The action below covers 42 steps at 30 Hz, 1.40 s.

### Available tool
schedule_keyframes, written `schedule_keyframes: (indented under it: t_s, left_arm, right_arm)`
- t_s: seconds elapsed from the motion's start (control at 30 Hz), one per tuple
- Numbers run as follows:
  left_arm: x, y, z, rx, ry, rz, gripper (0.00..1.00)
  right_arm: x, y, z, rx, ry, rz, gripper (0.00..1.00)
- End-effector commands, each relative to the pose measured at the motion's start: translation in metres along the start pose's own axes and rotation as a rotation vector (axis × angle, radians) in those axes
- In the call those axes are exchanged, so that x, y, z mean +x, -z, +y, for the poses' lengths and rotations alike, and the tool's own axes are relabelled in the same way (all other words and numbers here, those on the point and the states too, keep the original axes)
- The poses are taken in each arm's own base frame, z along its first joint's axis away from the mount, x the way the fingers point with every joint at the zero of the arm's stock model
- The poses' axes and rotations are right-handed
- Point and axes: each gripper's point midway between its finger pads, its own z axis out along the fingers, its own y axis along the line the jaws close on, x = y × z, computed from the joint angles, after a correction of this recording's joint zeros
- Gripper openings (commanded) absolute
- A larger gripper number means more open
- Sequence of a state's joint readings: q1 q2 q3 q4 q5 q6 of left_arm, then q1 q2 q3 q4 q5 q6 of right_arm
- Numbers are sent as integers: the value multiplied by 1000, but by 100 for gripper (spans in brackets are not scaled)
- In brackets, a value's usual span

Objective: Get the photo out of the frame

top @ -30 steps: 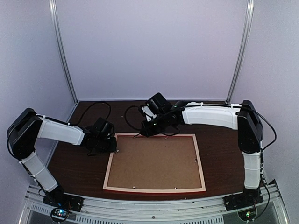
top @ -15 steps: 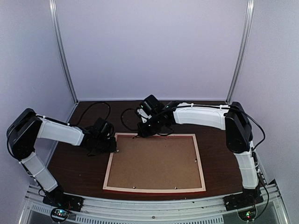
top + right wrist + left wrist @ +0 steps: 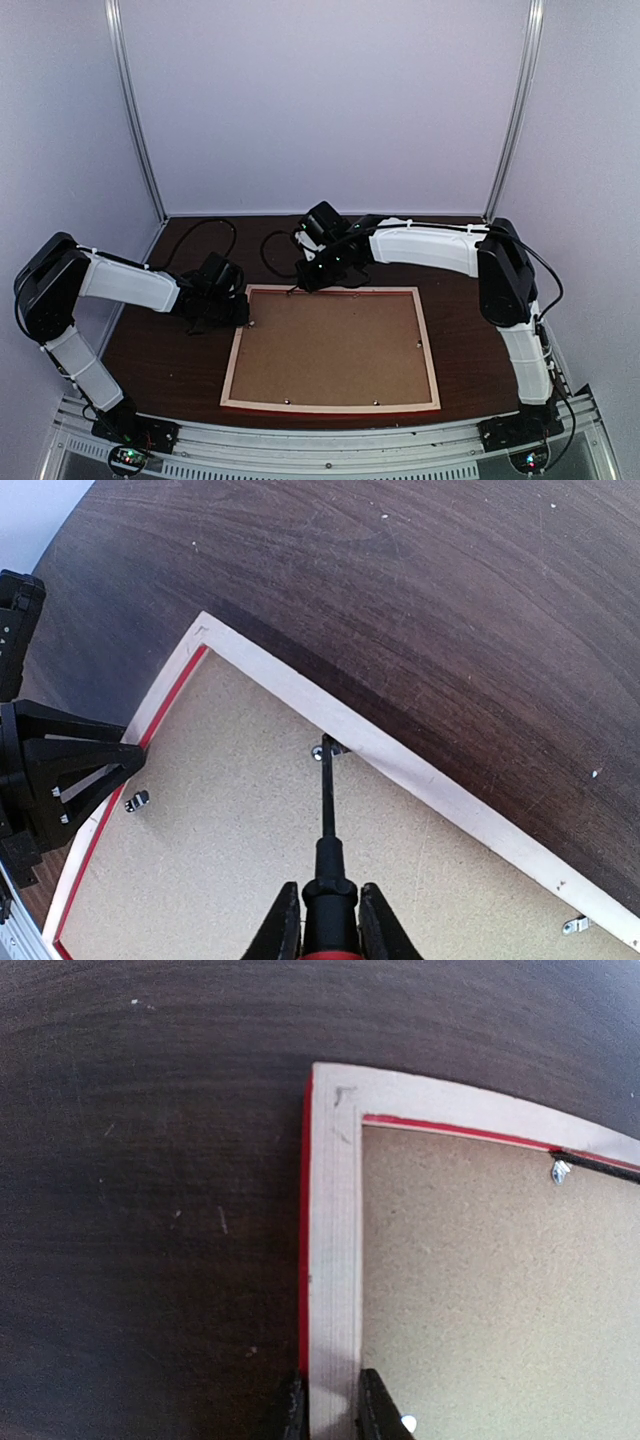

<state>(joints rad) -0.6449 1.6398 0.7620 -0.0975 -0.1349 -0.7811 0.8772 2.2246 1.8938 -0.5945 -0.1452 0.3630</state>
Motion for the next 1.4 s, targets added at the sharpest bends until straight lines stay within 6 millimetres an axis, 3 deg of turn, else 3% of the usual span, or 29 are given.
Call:
schedule_keyframes:
  t_s: [0.0,0.73,1.37]
  left_arm:
    - [50,-7,31,-89,-9,170,17]
    - [45,-4,33,-104,-11,154,16]
    - [41,0,33,-110,-7,138,15]
  right_arm:
    - [-4,-5,-13,48,4,-7,0]
    - [12,5,-21,71,-4,15,0]
    - [17,15,-12,26,-26,9,0]
